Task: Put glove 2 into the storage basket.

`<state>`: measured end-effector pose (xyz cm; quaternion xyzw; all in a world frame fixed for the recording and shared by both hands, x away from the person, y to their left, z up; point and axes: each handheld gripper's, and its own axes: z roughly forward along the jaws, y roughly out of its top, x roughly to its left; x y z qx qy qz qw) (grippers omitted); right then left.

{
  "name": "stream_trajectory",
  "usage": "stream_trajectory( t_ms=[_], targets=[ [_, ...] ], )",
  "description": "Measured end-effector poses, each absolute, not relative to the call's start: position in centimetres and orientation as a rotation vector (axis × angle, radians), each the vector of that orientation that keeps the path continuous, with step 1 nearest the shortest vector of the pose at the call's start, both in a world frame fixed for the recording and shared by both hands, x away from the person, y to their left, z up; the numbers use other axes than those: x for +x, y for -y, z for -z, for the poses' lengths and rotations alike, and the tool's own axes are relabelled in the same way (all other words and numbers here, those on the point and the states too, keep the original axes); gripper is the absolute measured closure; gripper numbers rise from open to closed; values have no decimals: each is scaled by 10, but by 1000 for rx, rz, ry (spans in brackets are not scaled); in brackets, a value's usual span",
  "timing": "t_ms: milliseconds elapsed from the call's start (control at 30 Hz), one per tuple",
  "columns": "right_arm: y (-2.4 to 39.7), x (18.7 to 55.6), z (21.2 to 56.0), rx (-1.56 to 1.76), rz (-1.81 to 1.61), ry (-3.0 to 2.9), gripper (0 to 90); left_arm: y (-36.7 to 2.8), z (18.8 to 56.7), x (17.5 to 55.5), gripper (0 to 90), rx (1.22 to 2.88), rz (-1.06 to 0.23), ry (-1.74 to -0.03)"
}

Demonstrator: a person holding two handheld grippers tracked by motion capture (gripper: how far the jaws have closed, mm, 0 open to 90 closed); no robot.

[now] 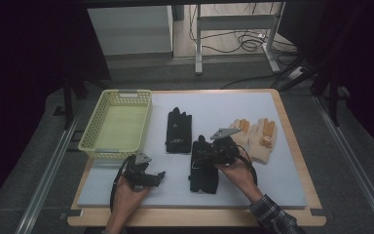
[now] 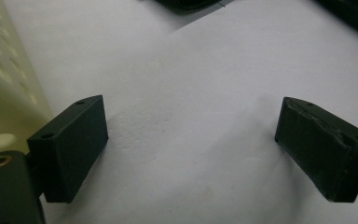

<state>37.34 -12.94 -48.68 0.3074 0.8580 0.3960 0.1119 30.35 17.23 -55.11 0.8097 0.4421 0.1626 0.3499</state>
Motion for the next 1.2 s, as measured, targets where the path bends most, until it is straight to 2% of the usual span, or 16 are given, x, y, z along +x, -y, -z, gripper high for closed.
stream_trajectory(
  t_ms=[433,533,667,800,833,1000,1067,1167,1200],
  targets=[
    [88,422,479,859,-1135,-2533,429,-172,551,303,96,2098,-419,-1146],
    [78,433,484,851,-1110,-2547,439,-172,551,304,96,2098,-419,-1146],
    [64,450,491,836,-1075,-2570,528,-172,551,304,96,2097,-418,-1146],
    [52,464,495,817,-1077,-2592,551,-172,551,304,96,2097,-416,-1146],
    [49,466,496,805,-1076,-2599,547,-172,551,304,96,2097,-416,-1146],
    [33,478,506,752,-1019,-2622,380,-172,551,304,96,2096,-415,-1147],
    [29,482,510,745,-985,-2634,349,-172,551,304,95,2096,-416,-1146],
    [23,487,520,734,-928,-2686,354,-172,551,304,95,2096,-415,-1147],
    [20,486,523,703,-908,-2677,396,-172,551,304,95,2096,-416,-1147]
  ],
)
